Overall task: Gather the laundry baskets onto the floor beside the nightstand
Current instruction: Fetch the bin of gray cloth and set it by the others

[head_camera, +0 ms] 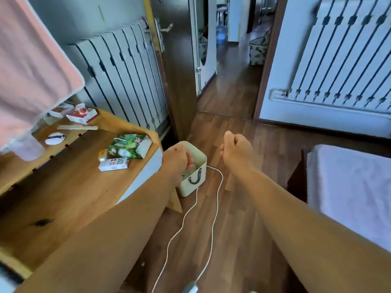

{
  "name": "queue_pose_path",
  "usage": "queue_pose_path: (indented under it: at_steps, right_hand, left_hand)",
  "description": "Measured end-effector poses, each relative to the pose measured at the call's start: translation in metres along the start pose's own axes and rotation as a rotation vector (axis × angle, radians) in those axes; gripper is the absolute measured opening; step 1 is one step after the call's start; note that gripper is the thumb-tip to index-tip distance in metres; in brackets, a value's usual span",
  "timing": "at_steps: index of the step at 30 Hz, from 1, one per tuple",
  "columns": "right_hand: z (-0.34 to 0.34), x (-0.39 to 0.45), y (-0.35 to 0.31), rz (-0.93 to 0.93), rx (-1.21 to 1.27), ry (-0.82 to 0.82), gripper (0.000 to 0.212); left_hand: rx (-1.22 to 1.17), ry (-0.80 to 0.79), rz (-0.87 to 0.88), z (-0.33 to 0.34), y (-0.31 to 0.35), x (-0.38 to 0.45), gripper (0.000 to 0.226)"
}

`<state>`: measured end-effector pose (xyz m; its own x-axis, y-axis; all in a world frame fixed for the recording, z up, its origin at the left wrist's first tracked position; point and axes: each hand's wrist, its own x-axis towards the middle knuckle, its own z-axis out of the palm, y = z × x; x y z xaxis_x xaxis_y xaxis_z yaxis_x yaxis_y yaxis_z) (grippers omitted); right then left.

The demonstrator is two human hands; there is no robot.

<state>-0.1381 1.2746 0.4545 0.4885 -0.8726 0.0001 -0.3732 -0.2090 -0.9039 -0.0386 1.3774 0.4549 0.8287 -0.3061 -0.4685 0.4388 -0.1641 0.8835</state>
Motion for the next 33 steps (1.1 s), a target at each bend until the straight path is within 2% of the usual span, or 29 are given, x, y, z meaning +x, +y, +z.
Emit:
queue_pose_path:
  at_steps: [4, 8, 18, 23, 26, 33]
  right_hand:
    - [-0.006, 0.083, 0.008, -0.002, 0.037, -0.075, 0.048]
    - [0.012, 0.156, 0.023, 0.009, 0.016, -0.188, 0.043]
    - [0.093, 0.318, 0.006, -0.103, -0.057, -0.435, 0.04]
    - [0.133, 0.395, -0.008, -0.139, -0.102, -0.549, 0.041]
    - [0.162, 0.432, -0.01, -0.137, -0.123, -0.622, 0.044]
    - [0.254, 0.523, -0.002, -0.248, -0.22, -0.87, 0.048]
  left_hand:
    - [-0.065, 0.09, -0.075, 0.056, 0.014, 0.038, 0.023]
    - [-0.003, 0.151, -0.061, 0.09, 0.023, 0.083, 0.035]
    - [-0.14, 0.303, -0.179, 0.137, 0.059, 0.233, 0.019]
    - [-0.203, 0.389, -0.167, 0.157, 0.095, 0.294, 0.027]
    - [-0.241, 0.433, -0.203, 0.157, 0.108, 0.323, 0.021]
    - [-0.208, 0.72, -0.281, 0.151, 0.097, 0.406, 0.038]
